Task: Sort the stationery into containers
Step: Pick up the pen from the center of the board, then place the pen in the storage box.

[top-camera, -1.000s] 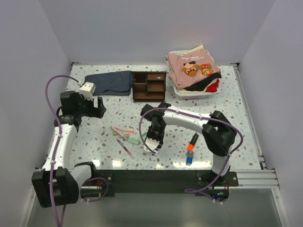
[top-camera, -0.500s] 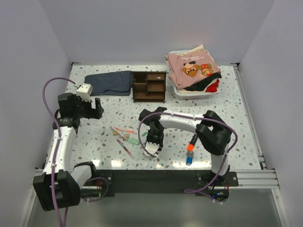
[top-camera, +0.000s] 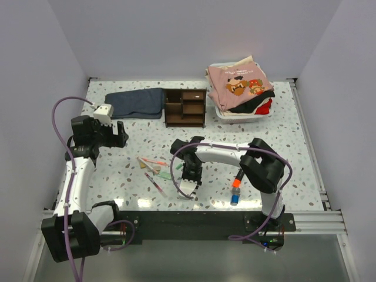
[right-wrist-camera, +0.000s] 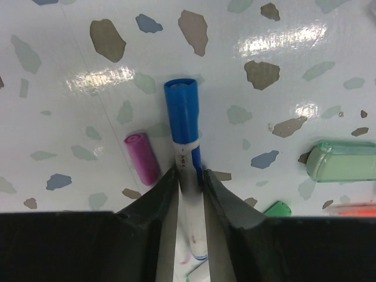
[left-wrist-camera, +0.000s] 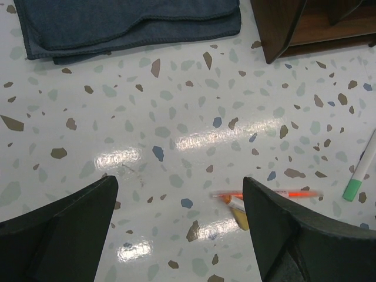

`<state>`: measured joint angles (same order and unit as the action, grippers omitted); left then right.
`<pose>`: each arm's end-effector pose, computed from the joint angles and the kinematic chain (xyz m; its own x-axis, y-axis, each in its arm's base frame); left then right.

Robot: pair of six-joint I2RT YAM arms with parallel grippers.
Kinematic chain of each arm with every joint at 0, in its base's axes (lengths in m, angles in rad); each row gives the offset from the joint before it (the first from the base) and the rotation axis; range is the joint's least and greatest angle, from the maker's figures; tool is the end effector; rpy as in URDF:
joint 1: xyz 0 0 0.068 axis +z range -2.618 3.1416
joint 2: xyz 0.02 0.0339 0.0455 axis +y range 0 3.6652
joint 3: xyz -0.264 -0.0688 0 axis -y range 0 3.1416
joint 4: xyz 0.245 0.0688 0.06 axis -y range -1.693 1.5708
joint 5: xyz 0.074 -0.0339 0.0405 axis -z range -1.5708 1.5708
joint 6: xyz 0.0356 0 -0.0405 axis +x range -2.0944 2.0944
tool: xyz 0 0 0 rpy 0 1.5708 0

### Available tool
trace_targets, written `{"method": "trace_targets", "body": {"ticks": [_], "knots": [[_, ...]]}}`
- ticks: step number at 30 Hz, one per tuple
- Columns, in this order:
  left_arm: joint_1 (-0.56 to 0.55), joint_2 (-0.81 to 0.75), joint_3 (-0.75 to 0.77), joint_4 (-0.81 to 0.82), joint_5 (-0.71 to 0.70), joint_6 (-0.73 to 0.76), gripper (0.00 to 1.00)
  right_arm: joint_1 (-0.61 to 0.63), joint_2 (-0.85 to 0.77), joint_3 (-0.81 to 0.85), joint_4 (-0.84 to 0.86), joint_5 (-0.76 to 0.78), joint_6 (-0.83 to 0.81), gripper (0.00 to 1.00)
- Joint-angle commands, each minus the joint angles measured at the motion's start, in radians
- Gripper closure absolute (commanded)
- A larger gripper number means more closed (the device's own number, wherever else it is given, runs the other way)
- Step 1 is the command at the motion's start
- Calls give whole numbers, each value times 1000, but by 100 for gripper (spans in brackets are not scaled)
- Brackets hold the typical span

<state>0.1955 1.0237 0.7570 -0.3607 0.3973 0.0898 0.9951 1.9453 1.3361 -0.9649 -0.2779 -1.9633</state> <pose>0.2198 0.0295 0.2696 -0.5620 -0.0270 -0.8267 0.1793 0.9717 -0.1536 0.1832 0.3001 0.1600 0.9531 -0.1636 -0.2547 -0.1947 -0.9756 -0.1019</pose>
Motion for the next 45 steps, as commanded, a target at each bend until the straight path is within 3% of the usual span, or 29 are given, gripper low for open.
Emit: {"method": "trace_targets", "body": {"ticks": [1, 3, 6, 8, 14, 15, 17, 18, 19, 21, 22, 27, 31, 37, 42, 45], "knots": [[9, 7, 18, 20, 28, -13, 8, 7, 89, 31, -7, 29, -9, 92], [9, 13, 18, 22, 35, -15, 8, 7, 90, 43, -29, 26, -5, 100], [9, 33, 36, 14, 57, -6, 8, 4, 75, 116, -90, -1, 24, 100], [9, 55, 67, 5, 77, 10, 8, -9, 76, 257, -129, -53, 119, 100], [9, 170, 163, 8, 158, 39, 8, -111, 204, 858, -212, -321, 597, 100], [9, 205, 191, 14, 188, 33, 8, -153, 213, 905, -178, -360, 779, 100], [7, 240, 218, 34, 224, 21, 9, -197, 202, 942, 24, -452, 991, 100], [7, 274, 247, 39, 254, 19, 9, -244, 190, 924, 113, -478, 1200, 100], [5, 291, 263, 46, 262, 15, 9, -268, 157, 852, 332, -495, 1312, 100], [7, 344, 315, 65, 279, -2, 9, -329, 132, 740, 557, -514, 1607, 100], [5, 363, 333, 71, 285, -5, 9, -346, 126, 715, 739, -514, 1679, 100], [5, 458, 409, 143, 331, -24, 11, -423, 171, 640, 1212, -483, 2022, 100], [-2, 480, 400, 269, 357, -30, 12, -444, 254, 678, 1359, -440, 2115, 100], [-27, 611, 554, 148, 338, -7, 12, -464, 330, 681, 1471, -423, 2086, 100], [-45, 660, 684, 62, 314, 28, 12, -469, 296, 551, 1565, -422, 1939, 100], [-57, 685, 758, 19, 310, 54, 12, -483, 305, 541, 1592, -422, 1955, 100]]}}
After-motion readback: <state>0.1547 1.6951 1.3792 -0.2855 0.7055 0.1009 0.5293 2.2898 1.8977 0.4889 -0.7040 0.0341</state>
